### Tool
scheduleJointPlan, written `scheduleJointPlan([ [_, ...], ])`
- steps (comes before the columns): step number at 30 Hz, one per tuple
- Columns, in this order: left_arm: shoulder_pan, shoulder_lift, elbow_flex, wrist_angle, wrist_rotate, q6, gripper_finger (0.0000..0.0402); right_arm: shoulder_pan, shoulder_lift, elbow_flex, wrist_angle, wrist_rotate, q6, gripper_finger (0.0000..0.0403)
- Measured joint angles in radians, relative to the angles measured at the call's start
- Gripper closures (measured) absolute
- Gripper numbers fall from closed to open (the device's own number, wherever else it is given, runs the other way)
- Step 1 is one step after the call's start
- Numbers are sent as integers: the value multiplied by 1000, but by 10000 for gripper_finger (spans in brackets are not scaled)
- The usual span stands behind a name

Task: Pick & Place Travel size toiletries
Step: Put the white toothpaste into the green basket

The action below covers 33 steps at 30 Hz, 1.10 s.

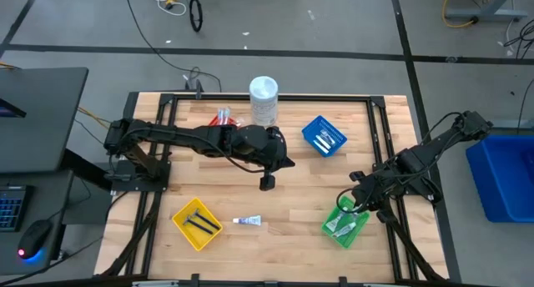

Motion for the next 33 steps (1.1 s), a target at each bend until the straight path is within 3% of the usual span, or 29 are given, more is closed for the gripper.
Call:
scheduleJointPlan([
  [5, 0, 0, 0, 0, 0, 0, 378, 0, 0, 0, -9, -24, 13, 287],
  [13, 0, 0, 0, 1, 0, 0, 396, 0, 5, 0, -48, -44, 24, 231],
  [21, 0, 0, 0, 2, 0, -4, 380, -1, 5, 0, -33, -43, 24, 204],
  [28, 0, 0, 0, 12, 0, -4, 390, -2, 5, 0, 115, -36, 39, 227],
  [33, 0, 0, 0, 18, 0, -4, 395, -2, 5, 0, 230, 103, 39, 277],
])
